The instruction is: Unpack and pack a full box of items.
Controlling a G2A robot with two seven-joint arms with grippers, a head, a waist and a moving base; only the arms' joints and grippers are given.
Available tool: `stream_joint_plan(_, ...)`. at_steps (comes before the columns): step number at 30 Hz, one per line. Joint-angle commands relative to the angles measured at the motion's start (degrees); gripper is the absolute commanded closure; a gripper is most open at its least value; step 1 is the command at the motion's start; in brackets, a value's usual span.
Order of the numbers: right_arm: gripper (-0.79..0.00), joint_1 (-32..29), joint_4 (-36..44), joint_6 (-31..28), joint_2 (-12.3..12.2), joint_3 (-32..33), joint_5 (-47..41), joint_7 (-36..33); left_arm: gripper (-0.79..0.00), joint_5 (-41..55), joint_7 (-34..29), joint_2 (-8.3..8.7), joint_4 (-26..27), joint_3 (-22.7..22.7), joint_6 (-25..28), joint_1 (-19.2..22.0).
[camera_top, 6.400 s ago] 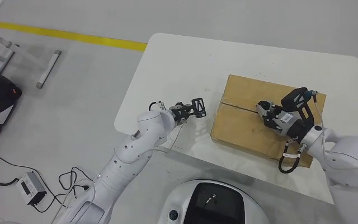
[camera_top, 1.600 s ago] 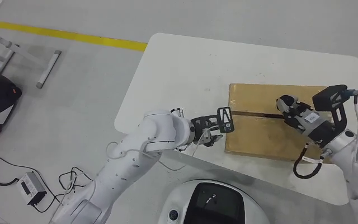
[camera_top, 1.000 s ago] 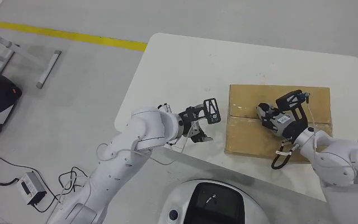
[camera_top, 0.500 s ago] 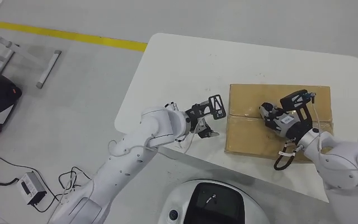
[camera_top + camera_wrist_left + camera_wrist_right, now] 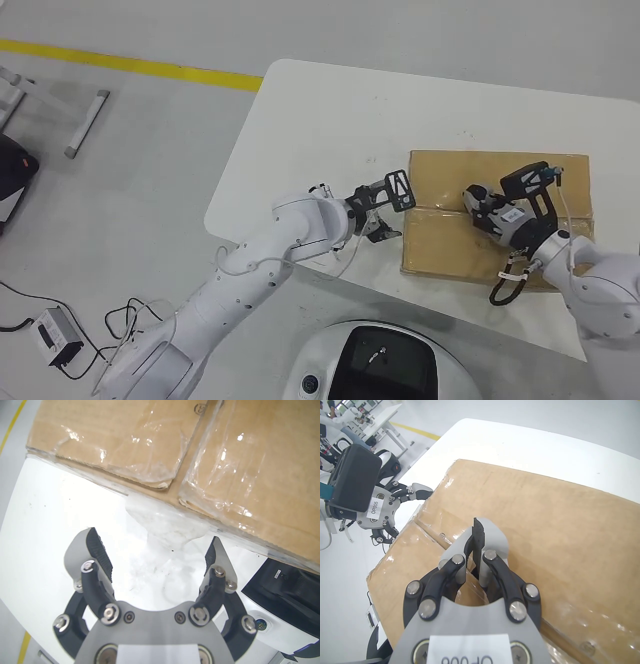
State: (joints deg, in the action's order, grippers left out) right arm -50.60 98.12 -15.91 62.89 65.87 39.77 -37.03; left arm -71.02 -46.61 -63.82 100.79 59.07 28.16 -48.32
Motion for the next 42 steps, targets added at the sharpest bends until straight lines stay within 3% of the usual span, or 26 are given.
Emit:
stream_joint_plan(1,0.000,0.16,-0.10,-0.06,0.05,-0.09,-0.01,-0.01,-0.151,-0.37,0.74,-0.11,-0.03,-0.27,-0.35,0.16)
stream_joint_plan(3,0.000,0.32,-0.21,-0.18,0.10,-0.12,-0.11,0.10,0.000,-0.72,1.32,-0.22,-0.17,-0.55,-0.62,0.27)
stream_joint_plan(27,0.000,1.15,-0.95,-0.81,0.54,-0.69,-0.13,0.23,0.000,-5.93,1.87,-0.13,3.53,1.79,-3.44,-1.68)
stream_joint_plan(28,0.000,1.17,-0.97,-0.91,0.56,-0.76,-0.08,0.17,-0.009,-6.09,1.82,-0.13,3.79,1.89,-3.67,-1.77)
stream_joint_plan(29,0.000,1.17,-1.02,-0.97,0.58,-0.83,-0.08,0.09,-0.092,-6.31,1.70,-0.14,4.02,1.92,-3.77,-1.83)
stream_joint_plan(32,0.000,1.16,-1.12,-1.15,0.62,-0.93,-0.08,0.10,-0.212,-7.46,1.73,-0.23,4.69,1.95,-4.75,-1.86)
stream_joint_plan(36,0.000,1.11,-1.10,-1.50,0.67,-0.98,-0.25,0.07,-0.182,-8.81,2.14,-0.44,5.29,1.92,-6.79,-1.79)
stream_joint_plan(37,0.000,1.10,-1.11,-1.55,0.68,-0.96,-0.24,0.08,-0.132,-9.01,2.32,-0.50,5.52,1.89,-7.20,-1.73)
stream_joint_plan(40,0.000,1.08,-1.13,-1.69,0.71,-0.95,-0.28,0.07,-0.166,-9.62,3.02,-0.68,5.98,1.82,-8.37,-1.69)
stream_joint_plan(42,0.000,1.11,-1.13,-1.78,0.73,-0.87,-0.44,0.19,-0.129,-10.08,3.50,-0.79,6.21,1.94,-9.38,-1.70)
